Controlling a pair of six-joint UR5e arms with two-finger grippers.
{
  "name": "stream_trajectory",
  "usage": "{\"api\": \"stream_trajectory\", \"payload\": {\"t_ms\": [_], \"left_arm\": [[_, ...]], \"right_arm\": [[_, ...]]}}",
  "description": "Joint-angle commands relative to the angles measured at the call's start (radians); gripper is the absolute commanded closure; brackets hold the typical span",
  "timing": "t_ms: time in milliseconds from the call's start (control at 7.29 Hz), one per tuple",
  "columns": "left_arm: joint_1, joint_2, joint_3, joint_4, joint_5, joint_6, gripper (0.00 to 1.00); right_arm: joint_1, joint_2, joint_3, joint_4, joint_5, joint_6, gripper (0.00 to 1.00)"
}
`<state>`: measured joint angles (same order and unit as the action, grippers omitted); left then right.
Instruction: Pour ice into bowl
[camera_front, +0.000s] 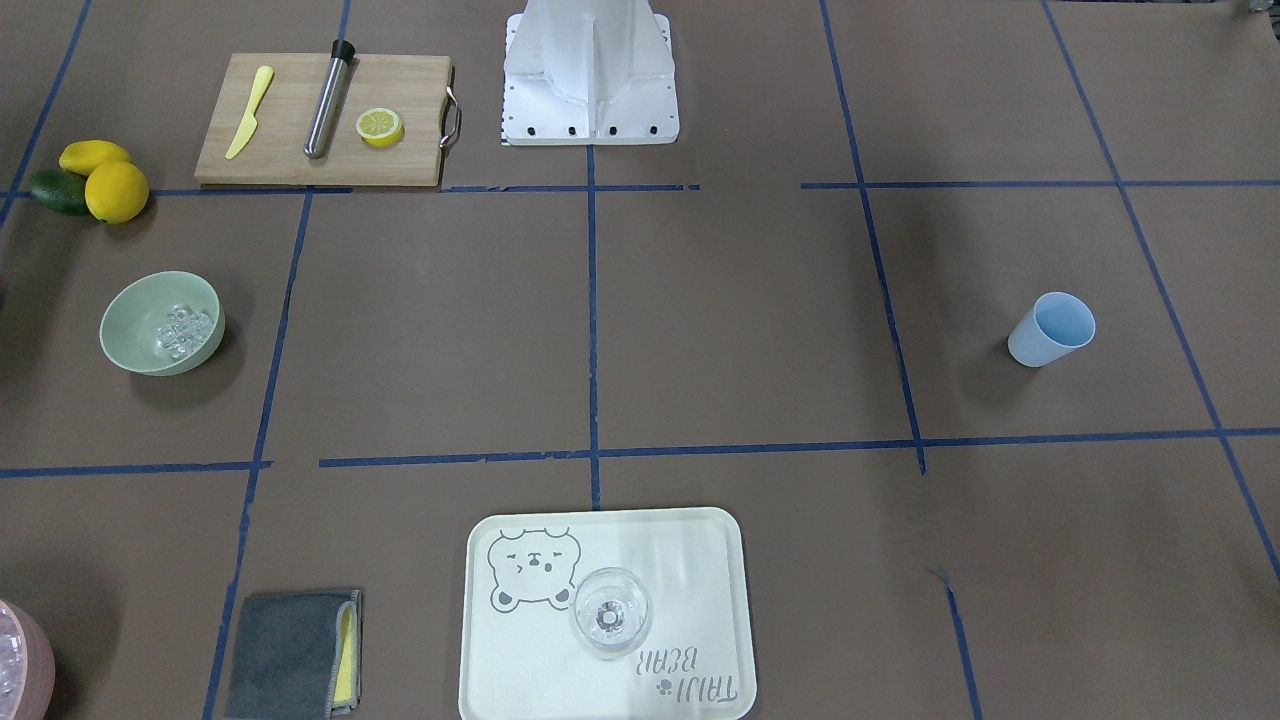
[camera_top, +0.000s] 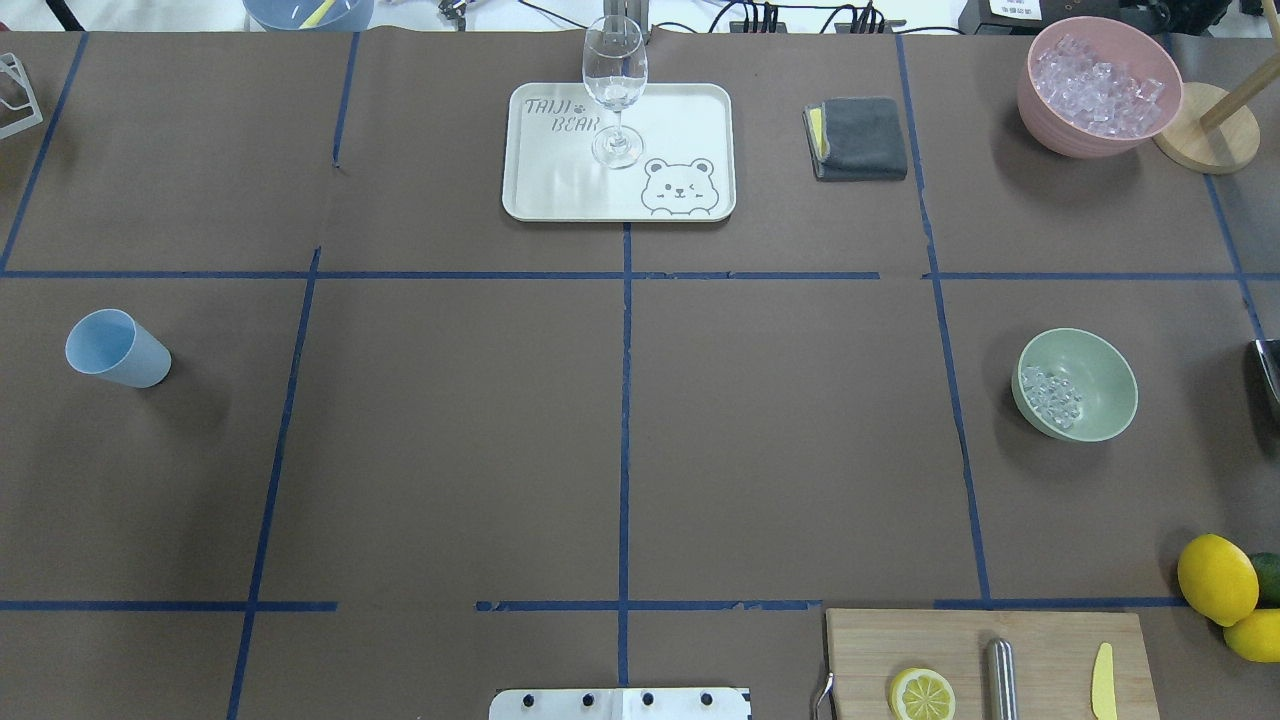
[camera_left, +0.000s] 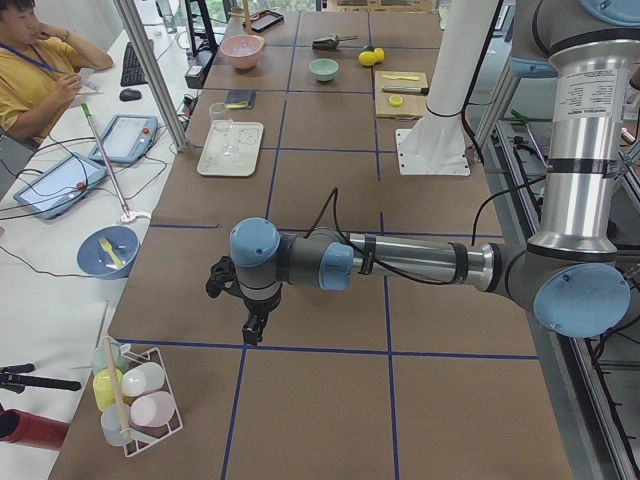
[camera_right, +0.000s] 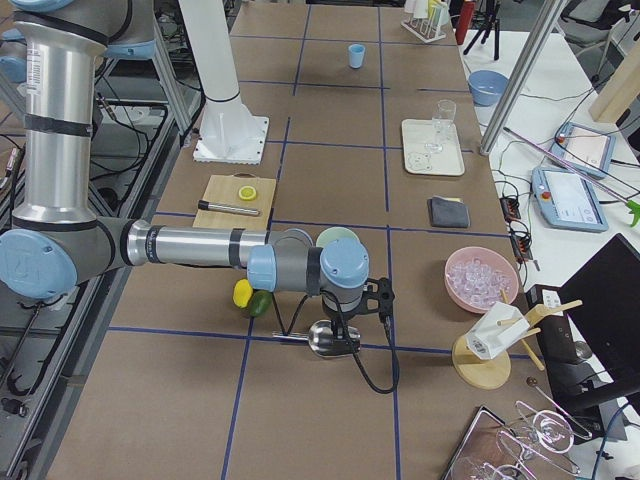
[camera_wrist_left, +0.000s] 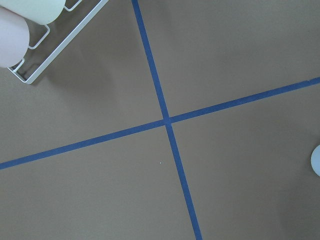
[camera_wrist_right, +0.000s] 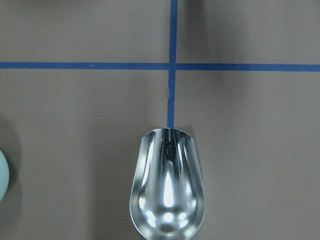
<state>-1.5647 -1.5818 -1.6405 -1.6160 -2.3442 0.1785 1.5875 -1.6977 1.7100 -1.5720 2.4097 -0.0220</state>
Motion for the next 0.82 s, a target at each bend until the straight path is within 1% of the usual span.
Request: {"api": "stream_trajectory", "payload": {"t_ms": [0,686], "left_arm": [[0.0,-0.001,-0.002,-0.002,-0.001,-0.001,0.0],[0.0,-0.003,-0.002,-0.018,-0.001,-0.001,0.0]], "right_arm": [[-0.012,0.003,0.011,0.0,0.003,0.004,0.0],[-0.041,0.0,0.008,0.001,-0.004,-0.007,0.0]]}}
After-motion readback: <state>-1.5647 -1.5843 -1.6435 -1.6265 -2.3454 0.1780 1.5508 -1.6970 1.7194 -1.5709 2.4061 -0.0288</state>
